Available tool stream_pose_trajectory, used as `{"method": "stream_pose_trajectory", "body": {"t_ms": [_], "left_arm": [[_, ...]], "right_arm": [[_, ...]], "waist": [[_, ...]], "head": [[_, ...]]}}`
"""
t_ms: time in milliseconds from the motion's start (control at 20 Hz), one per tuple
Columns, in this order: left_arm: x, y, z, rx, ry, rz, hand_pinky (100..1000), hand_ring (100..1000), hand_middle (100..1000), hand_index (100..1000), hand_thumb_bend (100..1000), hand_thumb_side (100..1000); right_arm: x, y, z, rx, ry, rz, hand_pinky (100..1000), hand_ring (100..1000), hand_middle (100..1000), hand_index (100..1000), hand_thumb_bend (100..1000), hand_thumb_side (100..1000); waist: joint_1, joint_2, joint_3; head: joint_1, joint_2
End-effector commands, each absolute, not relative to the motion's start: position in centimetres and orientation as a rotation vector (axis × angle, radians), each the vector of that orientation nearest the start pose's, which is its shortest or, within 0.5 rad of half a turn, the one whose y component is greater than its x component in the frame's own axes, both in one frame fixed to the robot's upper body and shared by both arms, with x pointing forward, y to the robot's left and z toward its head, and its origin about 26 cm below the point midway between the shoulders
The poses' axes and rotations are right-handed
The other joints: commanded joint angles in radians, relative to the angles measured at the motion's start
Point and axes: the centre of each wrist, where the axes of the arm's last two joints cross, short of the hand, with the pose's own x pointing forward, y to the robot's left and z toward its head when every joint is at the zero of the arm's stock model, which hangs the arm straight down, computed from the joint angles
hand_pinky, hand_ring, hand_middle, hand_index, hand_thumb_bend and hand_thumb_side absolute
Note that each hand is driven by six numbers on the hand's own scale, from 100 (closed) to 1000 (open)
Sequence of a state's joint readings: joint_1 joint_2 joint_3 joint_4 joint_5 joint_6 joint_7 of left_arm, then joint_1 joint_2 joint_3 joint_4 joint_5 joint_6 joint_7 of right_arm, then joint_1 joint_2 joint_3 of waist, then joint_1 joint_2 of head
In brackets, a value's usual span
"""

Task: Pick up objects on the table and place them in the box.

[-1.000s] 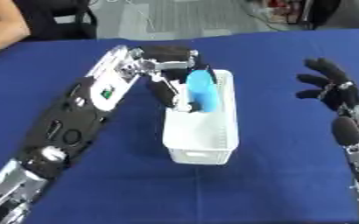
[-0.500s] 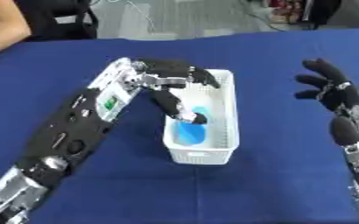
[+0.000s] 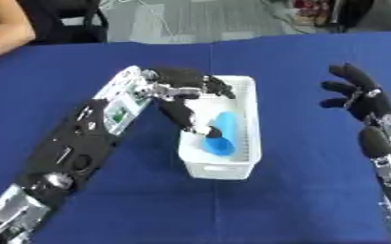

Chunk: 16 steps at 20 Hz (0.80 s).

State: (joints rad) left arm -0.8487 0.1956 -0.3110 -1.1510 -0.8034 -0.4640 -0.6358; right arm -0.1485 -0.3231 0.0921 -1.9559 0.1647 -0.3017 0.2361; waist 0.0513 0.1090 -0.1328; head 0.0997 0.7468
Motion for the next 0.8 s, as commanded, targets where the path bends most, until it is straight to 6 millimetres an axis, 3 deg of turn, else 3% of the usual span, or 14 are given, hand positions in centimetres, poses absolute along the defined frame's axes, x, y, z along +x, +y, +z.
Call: {"method": "stream_pose_trajectory", "body": {"t_ms": [50,400,500,650,800], "left_arm": [[44.2,14.2,17.0,0.280,-1.580,-2.249,814,850,919,974,1000,820],[42.8,16.9,16.4,0.269,-1.736,-2.045,783,814,904,954,917,839],[41.5,18.2,16.9,0.254,-1.877,-1.908,749,785,893,941,786,872],[38.7,20.6,19.0,0.221,-2.165,-1.563,717,766,879,925,765,784],[34.9,23.7,22.2,0.234,-2.426,-1.177,706,758,868,914,744,766]], "right_arm": [[28.7,-25.6,14.8,-0.112,-2.286,0.856,721,854,921,1000,559,1000],[28.7,-25.7,14.8,-0.120,-2.286,0.852,720,853,921,1000,555,1000],[28.7,-25.7,14.8,-0.126,-2.286,0.850,720,853,921,1000,554,1000],[28.7,-25.8,14.9,-0.133,-2.289,0.843,720,853,921,1000,552,1000],[28.7,-25.9,14.9,-0.143,-2.289,0.837,720,853,921,1000,551,1000]], "waist": [[-0.006,-0.011,0.003],[-0.005,-0.007,0.012],[-0.005,-0.005,0.015],[-0.005,-0.004,0.018],[-0.002,-0.003,0.019]], "head": [[-0.006,-0.016],[-0.022,-0.018],[-0.030,-0.017],[-0.038,-0.024],[-0.045,-0.022]]}}
